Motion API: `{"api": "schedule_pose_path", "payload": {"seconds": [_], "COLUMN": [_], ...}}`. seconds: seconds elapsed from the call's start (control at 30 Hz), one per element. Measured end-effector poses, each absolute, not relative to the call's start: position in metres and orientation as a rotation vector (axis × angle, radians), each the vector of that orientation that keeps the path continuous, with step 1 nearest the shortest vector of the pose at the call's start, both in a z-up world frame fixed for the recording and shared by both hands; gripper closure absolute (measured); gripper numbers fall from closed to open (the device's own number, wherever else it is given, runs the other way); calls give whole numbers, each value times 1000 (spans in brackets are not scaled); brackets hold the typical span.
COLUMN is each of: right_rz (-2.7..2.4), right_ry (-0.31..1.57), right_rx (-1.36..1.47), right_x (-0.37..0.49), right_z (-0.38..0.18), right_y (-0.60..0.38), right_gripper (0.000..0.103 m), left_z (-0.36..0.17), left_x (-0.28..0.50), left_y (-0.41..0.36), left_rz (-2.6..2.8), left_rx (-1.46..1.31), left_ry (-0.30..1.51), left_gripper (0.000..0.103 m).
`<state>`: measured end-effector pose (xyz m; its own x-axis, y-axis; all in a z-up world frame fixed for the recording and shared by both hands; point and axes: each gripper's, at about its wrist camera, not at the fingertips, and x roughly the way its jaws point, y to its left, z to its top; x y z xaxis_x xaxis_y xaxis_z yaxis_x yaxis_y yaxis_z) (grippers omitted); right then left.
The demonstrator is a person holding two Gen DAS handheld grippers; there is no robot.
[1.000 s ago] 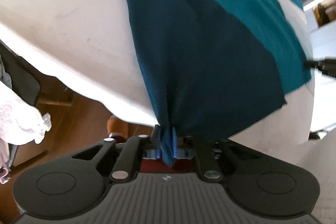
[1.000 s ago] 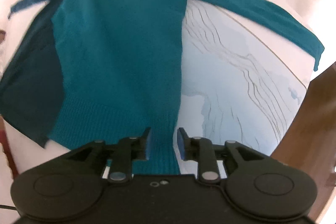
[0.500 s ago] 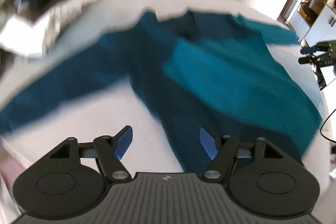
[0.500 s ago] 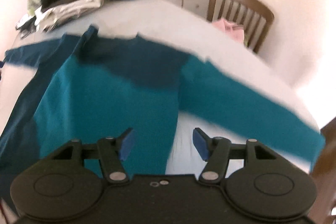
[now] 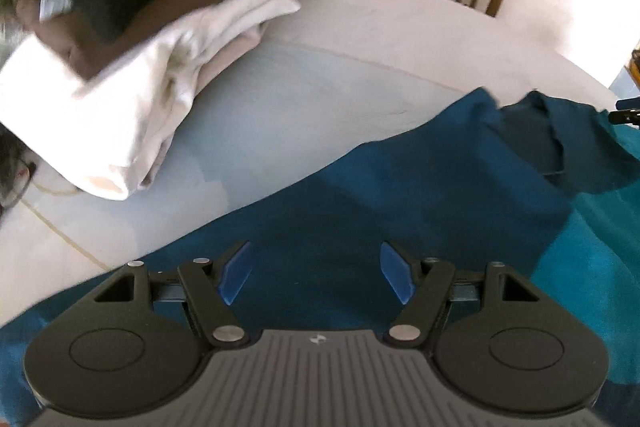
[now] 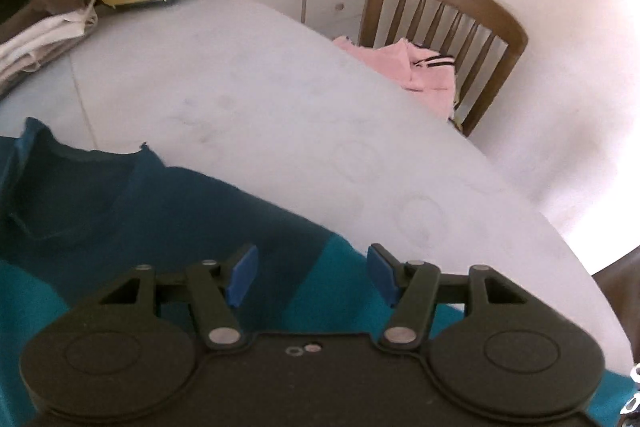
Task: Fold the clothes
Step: 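Smooth the sweater body flat with both open grippers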
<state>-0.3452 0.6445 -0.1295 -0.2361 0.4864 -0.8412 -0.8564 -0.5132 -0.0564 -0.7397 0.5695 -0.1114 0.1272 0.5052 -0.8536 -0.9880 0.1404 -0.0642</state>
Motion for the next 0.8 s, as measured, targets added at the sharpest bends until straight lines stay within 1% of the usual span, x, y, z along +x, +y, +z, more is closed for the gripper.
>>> {"api": "schedule_pose_path", "payload": {"seconds": [0.13,0.23,0.37,0.57,0.67,0.8], "right_rz": [1873,1900,1904,1842,1766,1769], "right_ry": [567,607,588,503,514,573], "right_rx": [-1116,-1114,-1114,-1095,-1048,-1017], "right_x": [-353,-354,-356,-353,-341,-332], "right_z": [-146,-148,-143,-144,-144,-142], "right_y": [659,659,651,655,670,674], "right_gripper": [0,0,0,0,0,0], "left_z": [-125,-129,-130,-130,-131,-134], "left_x": [-744,-743,-741,-739,-739,-741], "left_y": [569,564,558,559,563,567], "left_rz": [1259,1260,1268,1288,1305,1324], "left_rx": [-771,-737,-707,-705,-704,-698], "left_ry": [823,837,839,829,823,810], "left_gripper": [33,33,33,33,33,30]}}
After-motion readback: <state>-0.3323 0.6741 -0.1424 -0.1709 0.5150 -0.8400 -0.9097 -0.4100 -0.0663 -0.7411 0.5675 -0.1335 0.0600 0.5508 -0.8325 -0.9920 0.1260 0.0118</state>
